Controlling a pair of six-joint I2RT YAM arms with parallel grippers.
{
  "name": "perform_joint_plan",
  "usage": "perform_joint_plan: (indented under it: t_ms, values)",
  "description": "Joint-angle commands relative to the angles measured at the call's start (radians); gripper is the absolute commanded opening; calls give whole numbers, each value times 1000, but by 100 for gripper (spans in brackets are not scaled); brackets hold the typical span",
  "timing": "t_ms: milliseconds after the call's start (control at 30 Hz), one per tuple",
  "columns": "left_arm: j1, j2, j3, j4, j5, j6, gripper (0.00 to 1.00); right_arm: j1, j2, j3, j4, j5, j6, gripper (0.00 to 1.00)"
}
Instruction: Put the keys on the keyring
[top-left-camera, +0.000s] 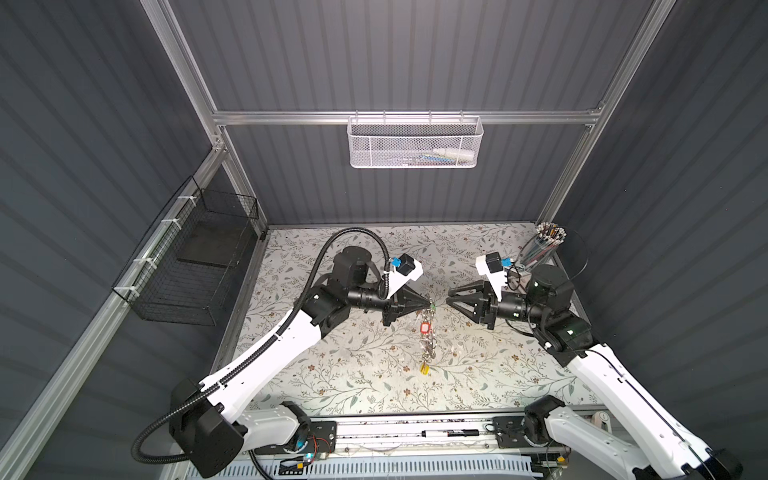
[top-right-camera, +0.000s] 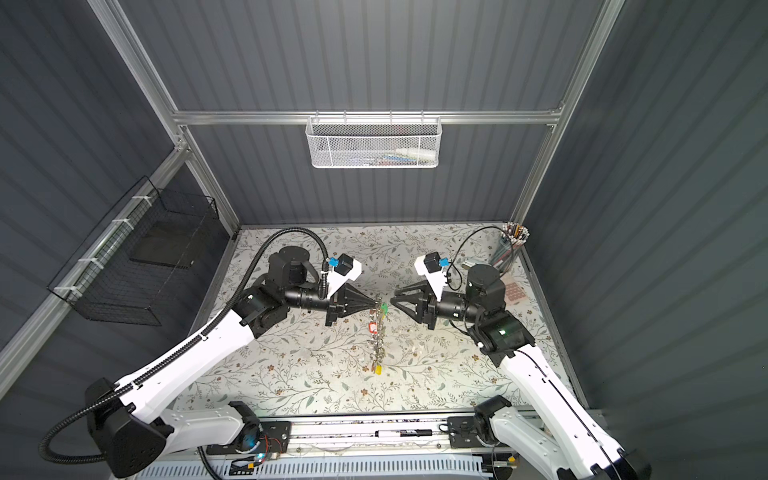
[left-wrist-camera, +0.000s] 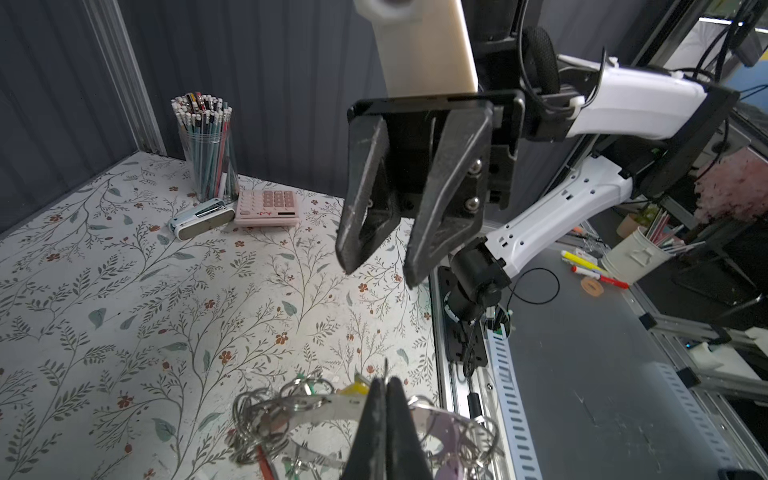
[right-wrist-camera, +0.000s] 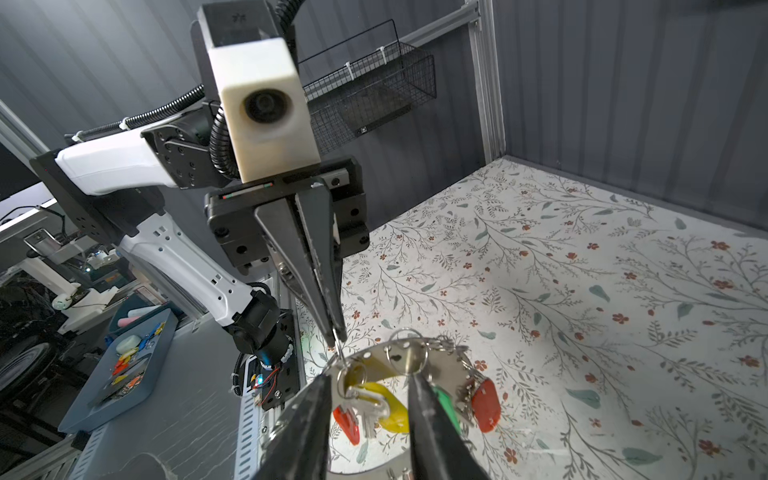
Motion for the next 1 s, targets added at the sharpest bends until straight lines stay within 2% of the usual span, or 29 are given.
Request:
perform_joint_plan:
  t_ms: [0,200,433,700,967]
  values:
    - [-3,-33,-69,393,-15,-215,0,12,6,-16,22,-21,27,33]
    - [-7,-37,-204,714,-85,-413,0,15,31,-41,94,-52,54,37]
    - [-21,-33,-284,907,-127,-507,0,22,103,-24,128,-51,52,38]
    - [-37,20,-326,1073,-186,-575,0,38,169,9,158,-40,51,41]
    - [-40,45,-369,1132,-252,-585,0,41,156,3,186,-49,67,46]
